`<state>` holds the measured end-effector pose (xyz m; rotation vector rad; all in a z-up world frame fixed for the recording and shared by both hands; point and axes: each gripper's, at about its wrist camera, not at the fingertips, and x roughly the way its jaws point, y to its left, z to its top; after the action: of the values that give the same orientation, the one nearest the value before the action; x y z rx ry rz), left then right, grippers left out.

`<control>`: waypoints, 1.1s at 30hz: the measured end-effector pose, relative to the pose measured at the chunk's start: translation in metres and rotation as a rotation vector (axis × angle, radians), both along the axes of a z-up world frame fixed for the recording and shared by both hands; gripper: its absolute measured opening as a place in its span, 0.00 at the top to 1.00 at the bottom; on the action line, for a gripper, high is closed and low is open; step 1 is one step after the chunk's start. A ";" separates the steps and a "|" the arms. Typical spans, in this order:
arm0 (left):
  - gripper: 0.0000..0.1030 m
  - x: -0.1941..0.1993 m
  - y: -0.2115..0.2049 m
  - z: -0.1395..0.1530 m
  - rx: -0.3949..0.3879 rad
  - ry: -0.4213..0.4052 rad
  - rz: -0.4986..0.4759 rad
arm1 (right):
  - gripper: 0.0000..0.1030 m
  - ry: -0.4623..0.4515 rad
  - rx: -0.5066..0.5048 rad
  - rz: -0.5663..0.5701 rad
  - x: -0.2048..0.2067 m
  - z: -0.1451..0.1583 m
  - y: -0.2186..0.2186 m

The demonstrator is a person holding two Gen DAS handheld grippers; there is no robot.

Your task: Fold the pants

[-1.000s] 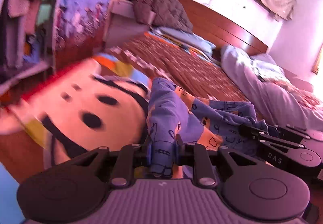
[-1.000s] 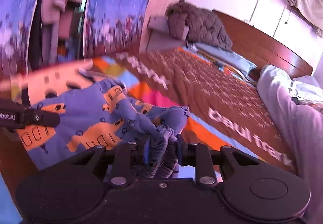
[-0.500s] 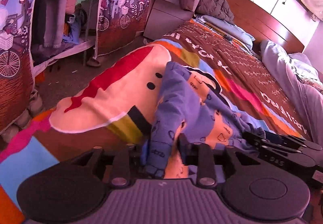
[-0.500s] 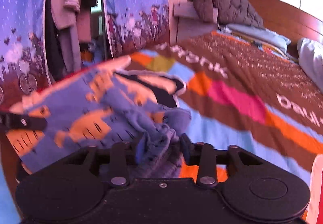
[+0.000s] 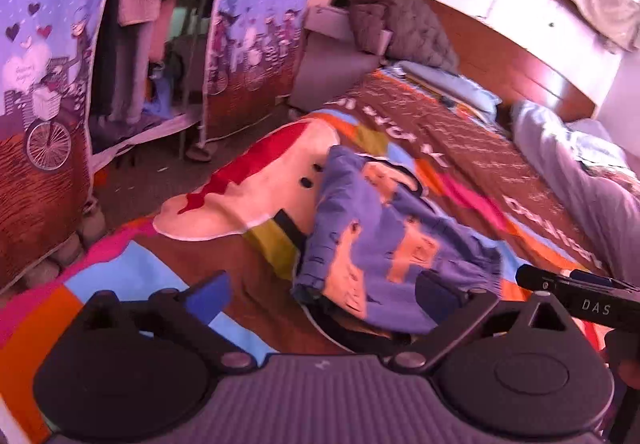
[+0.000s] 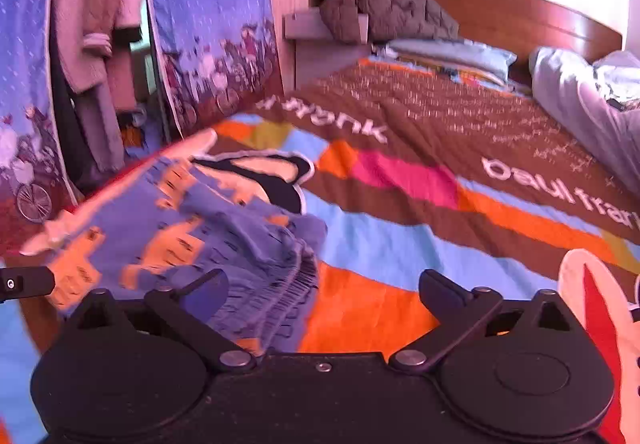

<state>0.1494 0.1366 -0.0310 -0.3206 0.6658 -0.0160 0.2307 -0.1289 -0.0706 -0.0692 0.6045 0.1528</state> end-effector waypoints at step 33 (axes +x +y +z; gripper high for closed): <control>0.00 -0.146 -0.022 0.017 0.217 -0.220 -0.028 | 0.01 -0.228 0.203 -0.108 -0.218 0.016 -0.005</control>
<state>0.0039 0.1142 -0.0143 -0.0981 0.4490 -0.0050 0.0130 -0.1335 -0.0548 0.1413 0.3623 0.0989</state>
